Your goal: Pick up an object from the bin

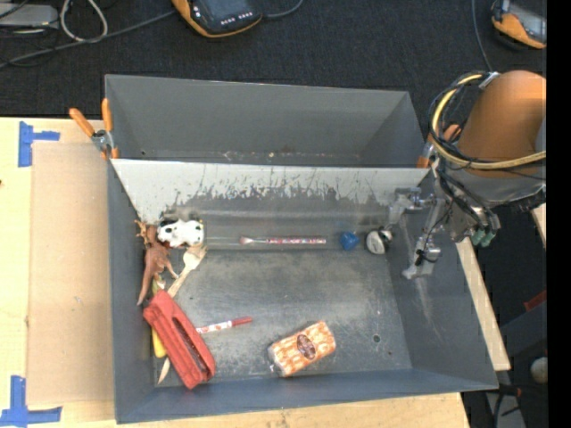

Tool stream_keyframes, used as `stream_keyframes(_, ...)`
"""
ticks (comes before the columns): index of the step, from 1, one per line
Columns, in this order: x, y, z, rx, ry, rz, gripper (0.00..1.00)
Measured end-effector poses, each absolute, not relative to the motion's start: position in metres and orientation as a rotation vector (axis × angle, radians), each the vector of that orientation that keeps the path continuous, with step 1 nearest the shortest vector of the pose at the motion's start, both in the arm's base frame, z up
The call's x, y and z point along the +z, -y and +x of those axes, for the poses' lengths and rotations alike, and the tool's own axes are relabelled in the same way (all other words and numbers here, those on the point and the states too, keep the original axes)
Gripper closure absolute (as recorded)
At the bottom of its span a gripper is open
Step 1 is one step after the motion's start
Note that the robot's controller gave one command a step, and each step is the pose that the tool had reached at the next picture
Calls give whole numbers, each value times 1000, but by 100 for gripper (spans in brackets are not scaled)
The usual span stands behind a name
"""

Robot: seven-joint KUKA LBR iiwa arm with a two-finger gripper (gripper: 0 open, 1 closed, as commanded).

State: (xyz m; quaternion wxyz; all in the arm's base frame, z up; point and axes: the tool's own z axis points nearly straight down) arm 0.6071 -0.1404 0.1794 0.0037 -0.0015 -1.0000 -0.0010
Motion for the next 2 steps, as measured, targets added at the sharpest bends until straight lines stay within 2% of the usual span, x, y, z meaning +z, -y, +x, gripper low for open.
stream_keyframes(1, 184, 140, 609, -1, 3142, 2, 0)
stream_keyframes(2, 122, 94, 577, -2, 3129, 272, 0)
